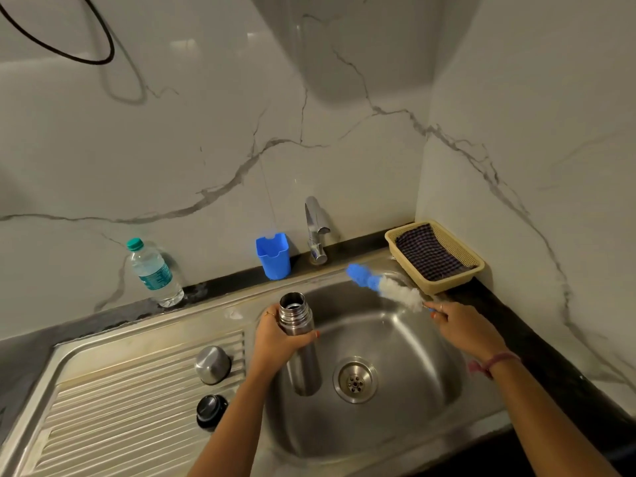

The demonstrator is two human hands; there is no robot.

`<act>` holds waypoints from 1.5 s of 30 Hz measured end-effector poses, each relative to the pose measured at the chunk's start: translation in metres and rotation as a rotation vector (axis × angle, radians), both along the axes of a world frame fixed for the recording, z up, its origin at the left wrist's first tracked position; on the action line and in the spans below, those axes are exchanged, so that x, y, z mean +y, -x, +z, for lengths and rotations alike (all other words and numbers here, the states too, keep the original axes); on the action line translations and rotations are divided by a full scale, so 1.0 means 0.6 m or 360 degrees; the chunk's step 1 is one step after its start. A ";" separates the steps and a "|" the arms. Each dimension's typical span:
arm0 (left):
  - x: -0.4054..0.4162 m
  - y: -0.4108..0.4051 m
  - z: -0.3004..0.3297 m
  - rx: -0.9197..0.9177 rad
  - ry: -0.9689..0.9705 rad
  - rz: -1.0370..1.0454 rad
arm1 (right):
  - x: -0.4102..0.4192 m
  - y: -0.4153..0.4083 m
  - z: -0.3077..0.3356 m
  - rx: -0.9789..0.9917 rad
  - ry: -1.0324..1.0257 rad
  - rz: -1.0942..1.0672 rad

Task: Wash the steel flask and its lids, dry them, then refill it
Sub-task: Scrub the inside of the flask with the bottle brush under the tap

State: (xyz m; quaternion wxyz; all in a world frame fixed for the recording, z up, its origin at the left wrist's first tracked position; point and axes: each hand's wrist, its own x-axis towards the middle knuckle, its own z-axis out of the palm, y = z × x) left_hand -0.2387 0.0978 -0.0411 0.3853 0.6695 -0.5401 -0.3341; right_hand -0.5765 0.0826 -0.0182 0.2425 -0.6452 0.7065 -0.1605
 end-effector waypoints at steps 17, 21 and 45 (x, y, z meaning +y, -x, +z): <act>-0.214 0.053 0.029 -0.0261 -0.0219 -0.0613 | -0.026 -0.018 -0.058 -0.0497 0.0006 -0.0340; -0.247 0.060 0.025 -0.0359 -0.0274 -0.0634 | -0.030 -0.026 -0.069 -0.0537 0.0010 -0.0352; -0.333 0.091 -0.020 -0.0686 -0.0528 -0.0589 | -0.028 -0.018 -0.083 -0.0552 0.0000 -0.0289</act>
